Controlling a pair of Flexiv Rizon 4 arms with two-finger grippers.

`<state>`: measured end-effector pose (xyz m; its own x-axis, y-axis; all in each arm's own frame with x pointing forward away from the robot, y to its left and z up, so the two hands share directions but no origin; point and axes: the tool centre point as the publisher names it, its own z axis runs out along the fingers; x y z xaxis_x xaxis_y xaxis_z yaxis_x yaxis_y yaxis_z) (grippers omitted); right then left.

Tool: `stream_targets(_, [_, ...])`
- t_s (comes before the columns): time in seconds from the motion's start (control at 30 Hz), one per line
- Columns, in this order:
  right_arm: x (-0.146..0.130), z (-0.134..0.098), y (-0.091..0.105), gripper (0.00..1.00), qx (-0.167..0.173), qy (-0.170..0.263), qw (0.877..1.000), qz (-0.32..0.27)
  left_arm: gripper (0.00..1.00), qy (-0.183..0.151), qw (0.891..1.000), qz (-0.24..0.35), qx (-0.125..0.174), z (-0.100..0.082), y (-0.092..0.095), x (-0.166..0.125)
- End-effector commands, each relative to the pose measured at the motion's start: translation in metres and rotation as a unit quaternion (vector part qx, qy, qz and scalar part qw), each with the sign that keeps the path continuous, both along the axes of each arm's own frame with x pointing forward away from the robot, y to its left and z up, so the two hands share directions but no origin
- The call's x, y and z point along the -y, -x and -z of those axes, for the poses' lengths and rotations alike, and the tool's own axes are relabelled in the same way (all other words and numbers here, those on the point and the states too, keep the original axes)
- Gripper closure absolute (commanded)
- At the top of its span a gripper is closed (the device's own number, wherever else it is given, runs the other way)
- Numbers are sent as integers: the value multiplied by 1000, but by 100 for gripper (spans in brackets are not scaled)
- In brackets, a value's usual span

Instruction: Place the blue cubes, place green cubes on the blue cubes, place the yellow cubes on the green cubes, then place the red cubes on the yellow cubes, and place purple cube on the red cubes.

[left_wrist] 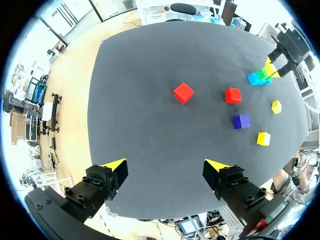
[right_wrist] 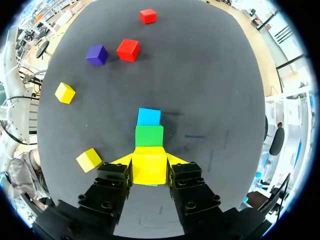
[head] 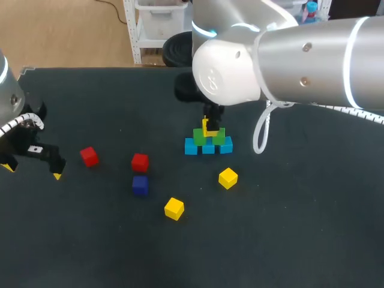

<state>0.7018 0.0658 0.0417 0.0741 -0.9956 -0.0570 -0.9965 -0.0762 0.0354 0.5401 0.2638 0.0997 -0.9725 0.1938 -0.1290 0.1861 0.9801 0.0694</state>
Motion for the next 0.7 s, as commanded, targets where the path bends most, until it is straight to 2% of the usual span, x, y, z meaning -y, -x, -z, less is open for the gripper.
stream_targets(0.03, [-1, 4, -1, 85, -4, 1, 1000, 0, 0, 2, 1000, 1, 0, 0, 0, -1])
stream_targets(0.07, [-2, 4, -1, 80, -4, 0, 1000, -1, 0, 2, 1000, 1, 0, 0, 0, -1])
stream_targets(0.1, [-3, 4, -1, 65, -4, 0, 1000, -2, 0, 2, 1000, 1, 0, 0, 0, -1])
stream_targets(0.13, [-3, 4, 0, 59, -4, 0, 1000, -3, 0, 2, 1000, 1, 0, 0, 0, -1])
stream_targets(0.2, [-4, 4, 0, 53, -4, -1, 1000, -4, 0, 2, 1000, 1, 0, 0, 0, -1])
stream_targets(0.23, [-5, 3, 0, 40, -4, -1, 1000, -4, 0, 2, 1000, 1, 0, 0, 0, -1])
stream_targets(0.27, [-5, 3, 1, 9, -4, -1, 1000, -5, 0, 2, 1000, 1, 0, 0, 0, -1])
stream_targets(0.3, [-5, 3, 1, 0, -3, -1, 1000, -6, 0, 2, 1000, 1, 0, 0, 0, -1])
stream_targets(0.5, [-3, 1, 1, 0, -1, -2, 1000, -3, 0, 2, 1000, 1, 0, 0, 0, -1])
stream_targets(0.7, [5, -13, 2, 0, 21, -5, 1000, -1, 0, 2, 1000, 1, 0, 0, 0, -1])
